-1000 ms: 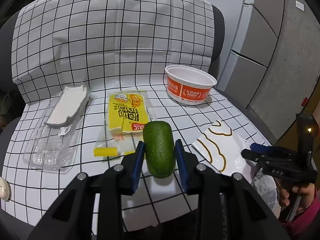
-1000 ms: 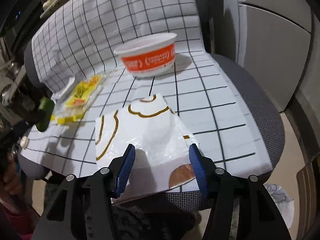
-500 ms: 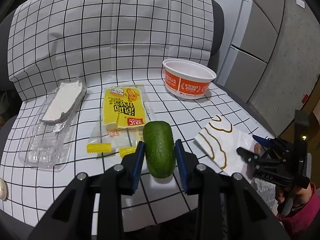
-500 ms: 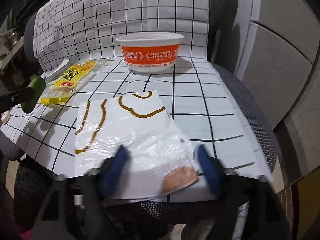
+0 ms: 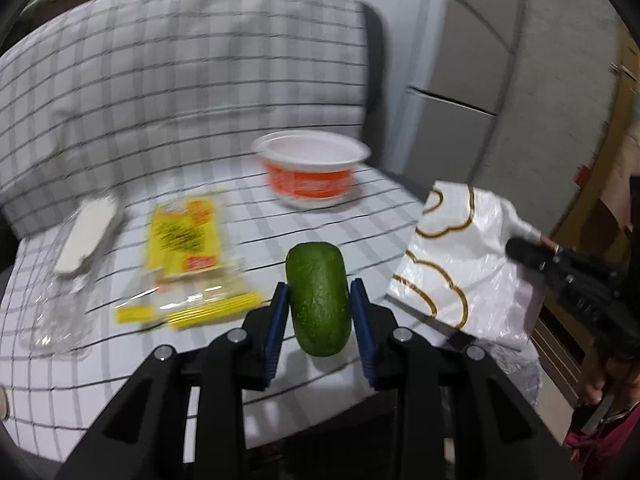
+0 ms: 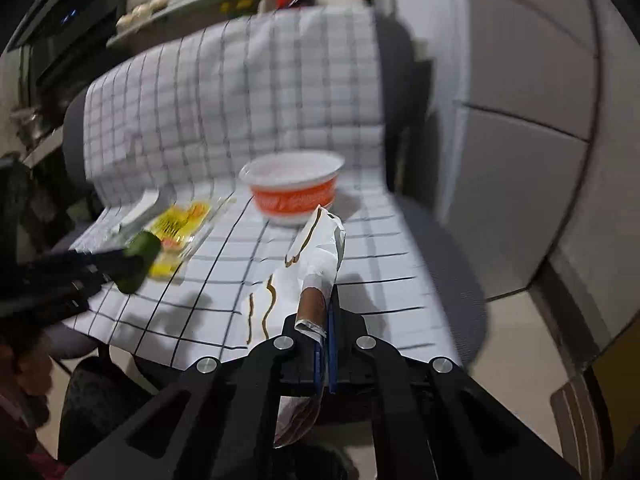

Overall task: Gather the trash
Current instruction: 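Carry cucumber and paper bag over the bin and open both tools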

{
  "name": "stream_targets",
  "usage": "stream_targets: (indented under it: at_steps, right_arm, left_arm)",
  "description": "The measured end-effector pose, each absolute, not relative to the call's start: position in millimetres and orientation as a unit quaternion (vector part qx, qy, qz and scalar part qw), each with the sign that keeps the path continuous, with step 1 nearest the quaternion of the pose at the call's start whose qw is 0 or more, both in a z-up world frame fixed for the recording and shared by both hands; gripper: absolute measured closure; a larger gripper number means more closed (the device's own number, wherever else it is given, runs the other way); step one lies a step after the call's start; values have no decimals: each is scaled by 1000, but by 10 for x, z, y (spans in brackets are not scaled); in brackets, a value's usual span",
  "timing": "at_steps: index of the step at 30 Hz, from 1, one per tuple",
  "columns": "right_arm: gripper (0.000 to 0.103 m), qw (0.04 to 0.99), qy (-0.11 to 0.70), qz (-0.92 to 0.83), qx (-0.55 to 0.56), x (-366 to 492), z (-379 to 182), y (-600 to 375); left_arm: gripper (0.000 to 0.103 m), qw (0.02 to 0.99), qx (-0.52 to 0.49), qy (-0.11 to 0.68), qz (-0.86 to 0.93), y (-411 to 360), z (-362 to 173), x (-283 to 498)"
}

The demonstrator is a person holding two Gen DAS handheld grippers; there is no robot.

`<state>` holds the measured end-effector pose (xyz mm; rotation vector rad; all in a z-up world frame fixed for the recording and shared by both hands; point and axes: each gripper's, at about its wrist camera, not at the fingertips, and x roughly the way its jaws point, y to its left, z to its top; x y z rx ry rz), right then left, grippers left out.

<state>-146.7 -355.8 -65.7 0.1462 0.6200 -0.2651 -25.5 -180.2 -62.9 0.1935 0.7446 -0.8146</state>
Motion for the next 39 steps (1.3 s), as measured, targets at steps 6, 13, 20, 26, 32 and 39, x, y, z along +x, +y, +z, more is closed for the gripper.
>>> stream_targets:
  at_steps: [6,13,20,26,32,39]
  right_arm:
    - [100,932,276,-221,77,-2159,-462,-3706]
    - [100,900,273,-327,86,-2901,-486,-3934]
    - [100,863,274,-401,142,-3540,-815,-4281]
    - [100,833,302,-420,197,-3747,-1243,-4564]
    - [96,817,326,-418,228,-3807,-1525,-4712]
    - [93,808,341,-411,249,-3833,-1695,-4826]
  left_arm:
    - [73,806,118,332,-475,-2423,-670,-711]
    - [73,759,152,309,-552,-3097,-766,-1364]
    - [73,721,185,313,-589,-3560,-1014,-1918]
    - [73,692,221,334,-601,-3851,-1315,-2124]
    - [73,668,254,348,-607,-4088,-1587,-2188]
    - [72,646,264,378,-609,-4245,-1766,-2177]
